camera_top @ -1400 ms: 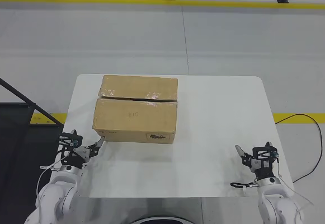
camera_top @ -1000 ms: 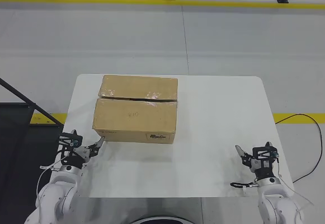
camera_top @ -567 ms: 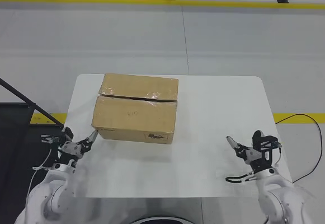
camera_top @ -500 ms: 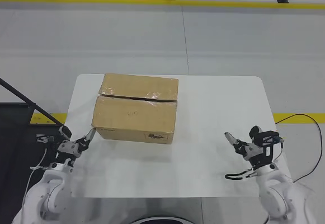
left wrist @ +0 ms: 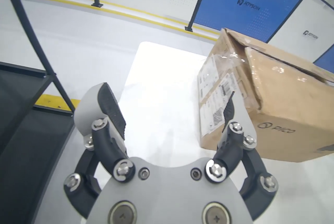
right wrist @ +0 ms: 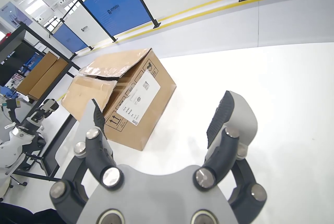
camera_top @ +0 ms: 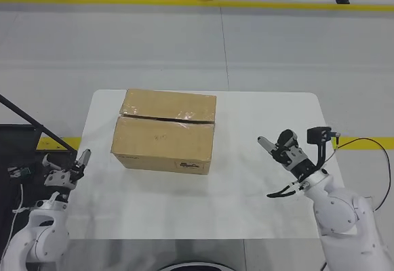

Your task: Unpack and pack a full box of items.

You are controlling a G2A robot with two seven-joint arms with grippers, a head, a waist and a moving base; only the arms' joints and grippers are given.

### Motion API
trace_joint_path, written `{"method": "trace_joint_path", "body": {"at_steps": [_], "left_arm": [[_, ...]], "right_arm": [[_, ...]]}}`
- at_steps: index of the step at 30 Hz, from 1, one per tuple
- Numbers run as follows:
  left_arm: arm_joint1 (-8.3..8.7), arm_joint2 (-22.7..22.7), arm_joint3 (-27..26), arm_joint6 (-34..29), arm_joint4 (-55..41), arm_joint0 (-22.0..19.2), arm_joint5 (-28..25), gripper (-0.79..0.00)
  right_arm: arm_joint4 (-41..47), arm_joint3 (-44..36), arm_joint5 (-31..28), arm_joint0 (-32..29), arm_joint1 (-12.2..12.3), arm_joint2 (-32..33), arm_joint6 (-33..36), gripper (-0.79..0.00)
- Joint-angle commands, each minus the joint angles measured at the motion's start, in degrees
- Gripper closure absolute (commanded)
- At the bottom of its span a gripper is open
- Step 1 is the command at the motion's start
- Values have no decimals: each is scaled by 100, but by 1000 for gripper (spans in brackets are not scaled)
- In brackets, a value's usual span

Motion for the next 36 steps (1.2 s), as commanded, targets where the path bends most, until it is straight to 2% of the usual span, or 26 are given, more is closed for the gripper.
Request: {"method": "trace_joint_path", "body": {"at_steps": [1, 6, 15, 19, 29, 36], "left_arm": [[-6, 99, 59, -9, 215, -84, 74, -785], [-31, 460, 311, -31, 488, -438, 117, -785], [-73, 903, 659, -119, 685, -922, 32, -785], [-89, 964, 703, -145, 672, -949, 29, -785], [-116, 953, 587, -138, 625, -853, 9, -785], [-136, 841, 480, -76, 561, -713, 103, -785]], "right_arm": [[1, 0, 0, 1, 0, 0, 1, -785], [394, 126, -13, -68, -1, -6, 110, -785], [1164, 582, 204, 620, -74, -546, 429, -785], [1414, 804, 158, 852, -87, -661, 600, -785], [2860, 1626, -145, 1493, -157, -991, 1133, -785], [4202, 2023, -214, 1894, -233, -1213, 1504, -785]]}}
